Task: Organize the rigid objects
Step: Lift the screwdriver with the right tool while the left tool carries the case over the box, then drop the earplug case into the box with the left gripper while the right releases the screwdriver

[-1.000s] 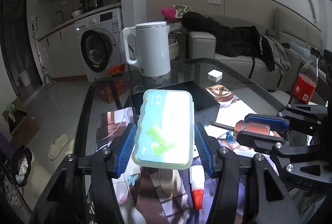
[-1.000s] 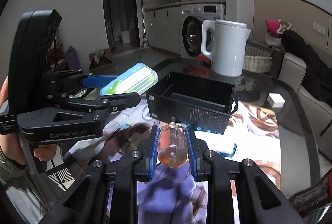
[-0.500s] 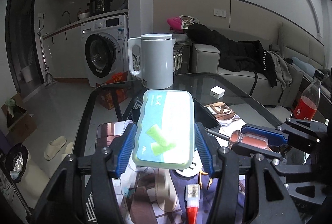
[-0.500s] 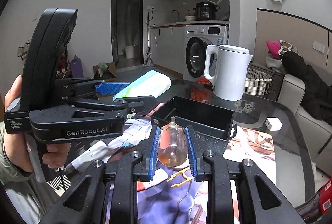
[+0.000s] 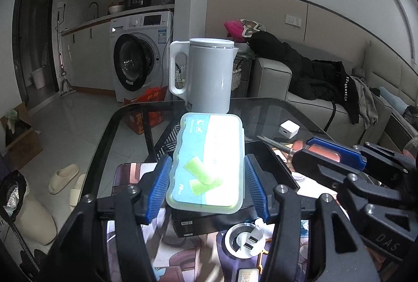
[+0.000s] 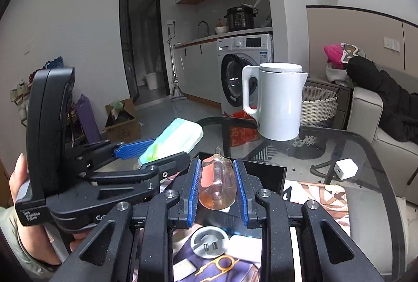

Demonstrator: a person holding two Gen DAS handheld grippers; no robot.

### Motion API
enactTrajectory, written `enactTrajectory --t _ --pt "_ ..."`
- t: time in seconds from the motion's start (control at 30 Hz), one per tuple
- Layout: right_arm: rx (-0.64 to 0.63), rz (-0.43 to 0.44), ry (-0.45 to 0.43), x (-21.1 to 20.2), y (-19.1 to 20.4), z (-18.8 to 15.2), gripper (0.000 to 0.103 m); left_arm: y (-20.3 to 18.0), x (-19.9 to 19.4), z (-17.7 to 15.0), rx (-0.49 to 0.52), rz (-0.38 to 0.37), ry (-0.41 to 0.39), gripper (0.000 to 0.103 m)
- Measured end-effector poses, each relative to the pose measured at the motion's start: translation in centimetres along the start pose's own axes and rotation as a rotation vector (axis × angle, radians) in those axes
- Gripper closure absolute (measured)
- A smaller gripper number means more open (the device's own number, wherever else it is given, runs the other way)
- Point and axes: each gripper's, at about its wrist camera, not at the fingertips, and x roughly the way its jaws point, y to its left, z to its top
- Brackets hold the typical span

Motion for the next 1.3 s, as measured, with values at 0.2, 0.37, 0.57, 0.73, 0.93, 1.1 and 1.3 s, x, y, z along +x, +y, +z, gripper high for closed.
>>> enactTrajectory --t 0.2,0.37,0.57,0.73,0.93,1.1,1.3 --pt "0.042 -0.009 0.066 4.3 -1.9 0.4 0.078 0.2 3.4 -0.2 -0.024 0.017 0.092 0.047" --pt "0.076 -0.032 0.152 7.5 -3.8 0.1 0.078 -0.1 7.0 -1.6 -0.018 0.013 0.246 0.048" --pt "0.149 -0.017 0.337 10.4 -5.4 -2.1 0.078 -1.3 7.6 -2.3 0.036 0.014 0.303 0.068" --pt "0.138 -0.016 0.397 10.7 -5.3 -3.1 0.078 -1.1 7.5 -2.4 0.009 0.0 0.327 0.068" --pt "0.164 -0.002 0.415 10.3 -5.3 -3.4 0.075 -1.1 6.9 -2.8 0.019 0.01 0.317 0.06" --pt "0.171 0.0 0.394 9.1 -5.0 -3.7 0.062 -0.8 5.4 -2.8 -0.009 0.002 0.29 0.045" --pt "0.16 -0.002 0.319 6.2 -4.7 -3.3 0.053 -1.5 2.9 -2.5 0.01 -0.011 0.231 0.038"
